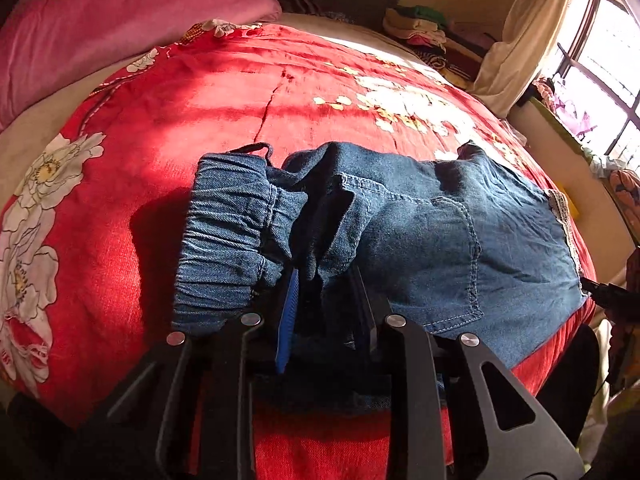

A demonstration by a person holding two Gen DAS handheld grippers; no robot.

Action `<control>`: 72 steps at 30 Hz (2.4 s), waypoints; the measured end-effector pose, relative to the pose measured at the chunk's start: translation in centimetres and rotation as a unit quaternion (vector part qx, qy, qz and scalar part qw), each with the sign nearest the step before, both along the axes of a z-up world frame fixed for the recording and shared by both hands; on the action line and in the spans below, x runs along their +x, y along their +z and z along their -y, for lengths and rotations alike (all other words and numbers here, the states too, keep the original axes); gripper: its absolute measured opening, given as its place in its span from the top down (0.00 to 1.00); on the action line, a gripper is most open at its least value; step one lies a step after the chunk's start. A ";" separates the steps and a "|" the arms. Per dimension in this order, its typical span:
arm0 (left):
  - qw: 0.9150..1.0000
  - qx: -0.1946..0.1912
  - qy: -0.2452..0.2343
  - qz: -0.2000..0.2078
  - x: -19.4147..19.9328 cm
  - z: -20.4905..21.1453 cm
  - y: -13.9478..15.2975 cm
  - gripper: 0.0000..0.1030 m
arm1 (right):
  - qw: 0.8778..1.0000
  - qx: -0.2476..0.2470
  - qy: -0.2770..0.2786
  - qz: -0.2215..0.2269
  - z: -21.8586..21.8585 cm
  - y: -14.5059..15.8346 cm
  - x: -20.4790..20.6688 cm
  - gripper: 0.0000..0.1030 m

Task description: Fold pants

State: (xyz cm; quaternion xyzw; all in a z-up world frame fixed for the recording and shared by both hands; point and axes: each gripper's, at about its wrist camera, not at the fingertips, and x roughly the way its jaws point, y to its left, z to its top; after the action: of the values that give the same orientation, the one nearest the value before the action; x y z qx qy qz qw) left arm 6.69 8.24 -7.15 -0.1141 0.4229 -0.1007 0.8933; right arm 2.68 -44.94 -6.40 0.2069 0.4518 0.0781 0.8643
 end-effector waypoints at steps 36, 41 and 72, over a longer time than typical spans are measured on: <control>0.925 0.108 -0.363 0.004 14.4 37.7 5.5 0.17 | 0.992 0.112 -0.053 0.008 -1.0 -1.0 -0.9 0.29; 0.909 0.081 -0.409 -0.022 16.6 40.1 3.9 0.22 | 0.991 0.126 -0.054 0.009 -1.2 -1.0 -0.7 0.31; 0.911 -0.111 -0.397 0.016 16.3 22.0 8.6 0.87 | 0.973 0.001 0.171 0.154 -19.3 9.0 -0.2 0.75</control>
State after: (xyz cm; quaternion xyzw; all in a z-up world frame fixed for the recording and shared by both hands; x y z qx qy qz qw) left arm 22.96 -13.74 1.47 -0.0333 0.4049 -0.4954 0.7678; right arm 2.47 -25.67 2.62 0.1131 0.3415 0.2561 0.8972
